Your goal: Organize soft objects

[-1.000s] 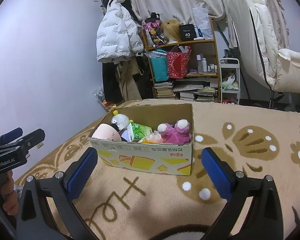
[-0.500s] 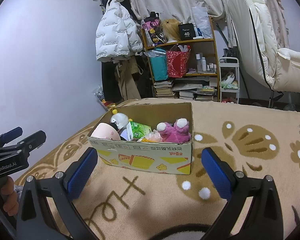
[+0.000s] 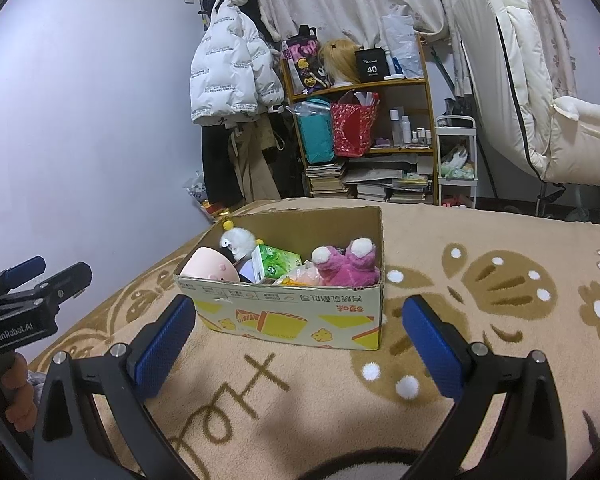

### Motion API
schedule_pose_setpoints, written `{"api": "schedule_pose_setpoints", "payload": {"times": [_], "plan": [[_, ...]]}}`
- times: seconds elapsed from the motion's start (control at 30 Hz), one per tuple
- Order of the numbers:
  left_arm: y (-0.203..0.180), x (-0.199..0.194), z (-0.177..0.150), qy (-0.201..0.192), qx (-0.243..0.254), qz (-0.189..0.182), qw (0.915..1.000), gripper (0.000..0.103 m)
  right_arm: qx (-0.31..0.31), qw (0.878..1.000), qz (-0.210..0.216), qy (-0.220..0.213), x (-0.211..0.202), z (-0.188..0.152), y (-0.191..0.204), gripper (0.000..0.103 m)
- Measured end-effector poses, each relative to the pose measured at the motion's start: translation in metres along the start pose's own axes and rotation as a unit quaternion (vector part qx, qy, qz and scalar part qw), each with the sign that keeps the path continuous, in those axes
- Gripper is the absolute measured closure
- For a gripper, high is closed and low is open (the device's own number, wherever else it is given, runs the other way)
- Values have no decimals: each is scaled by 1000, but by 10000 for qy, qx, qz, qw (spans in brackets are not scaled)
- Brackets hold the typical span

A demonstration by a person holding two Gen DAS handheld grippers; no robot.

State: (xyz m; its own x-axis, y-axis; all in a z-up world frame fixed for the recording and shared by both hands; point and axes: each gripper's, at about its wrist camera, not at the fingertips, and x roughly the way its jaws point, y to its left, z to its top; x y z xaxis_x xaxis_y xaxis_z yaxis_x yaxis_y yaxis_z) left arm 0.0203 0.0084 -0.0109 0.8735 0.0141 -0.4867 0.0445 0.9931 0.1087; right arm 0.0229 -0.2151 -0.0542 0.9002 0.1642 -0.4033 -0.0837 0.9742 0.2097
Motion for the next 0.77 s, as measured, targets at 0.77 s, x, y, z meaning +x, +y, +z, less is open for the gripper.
{"api": "schedule_pose_setpoints", "payload": {"times": [0.77], "plan": [[-12, 2, -5, 39, 263, -2, 9996, 0, 3, 10000, -9, 4, -1, 0, -1, 0]]}}
